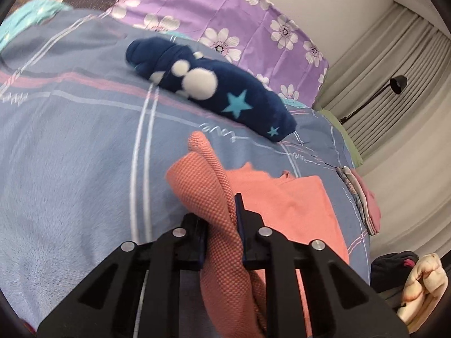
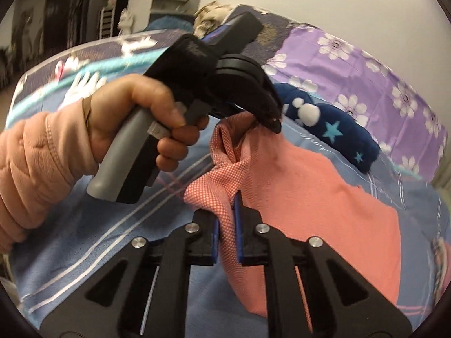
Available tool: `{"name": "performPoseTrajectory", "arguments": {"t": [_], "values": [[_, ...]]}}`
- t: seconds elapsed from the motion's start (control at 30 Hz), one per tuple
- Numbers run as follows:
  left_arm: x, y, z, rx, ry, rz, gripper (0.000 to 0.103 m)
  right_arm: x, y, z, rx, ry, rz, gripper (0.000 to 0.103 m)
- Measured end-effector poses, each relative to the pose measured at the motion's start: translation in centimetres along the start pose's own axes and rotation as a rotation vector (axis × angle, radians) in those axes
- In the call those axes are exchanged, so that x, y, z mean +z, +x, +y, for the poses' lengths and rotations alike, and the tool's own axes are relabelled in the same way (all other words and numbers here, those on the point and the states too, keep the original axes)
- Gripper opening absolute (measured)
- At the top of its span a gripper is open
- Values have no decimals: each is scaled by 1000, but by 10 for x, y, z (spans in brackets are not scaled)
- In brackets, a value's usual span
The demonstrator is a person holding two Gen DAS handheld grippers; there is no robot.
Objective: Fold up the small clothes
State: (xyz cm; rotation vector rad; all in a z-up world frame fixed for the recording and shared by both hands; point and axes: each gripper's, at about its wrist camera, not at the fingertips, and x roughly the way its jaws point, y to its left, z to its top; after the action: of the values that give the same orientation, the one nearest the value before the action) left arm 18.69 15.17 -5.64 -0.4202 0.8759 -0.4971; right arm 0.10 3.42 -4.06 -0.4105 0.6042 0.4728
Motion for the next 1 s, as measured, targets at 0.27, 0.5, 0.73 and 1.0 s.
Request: {"name": "performPoseTrajectory", "arguments": {"t": [0.27,0.5,0.73,1.0], "values": [[12,18,-77,43,84,1,17,-24,-37,-79,31,242,-37,7],[9,54,-154,101,193,24,12,-68,-63,-147,38,423,-71,4],[-6,102,-232,148,347,86,12,-121,-79,-206,81,627,-105,4],[-29,160,-275,213,421,169,12,-179,-81,-248,162,827,-95,4]]}}
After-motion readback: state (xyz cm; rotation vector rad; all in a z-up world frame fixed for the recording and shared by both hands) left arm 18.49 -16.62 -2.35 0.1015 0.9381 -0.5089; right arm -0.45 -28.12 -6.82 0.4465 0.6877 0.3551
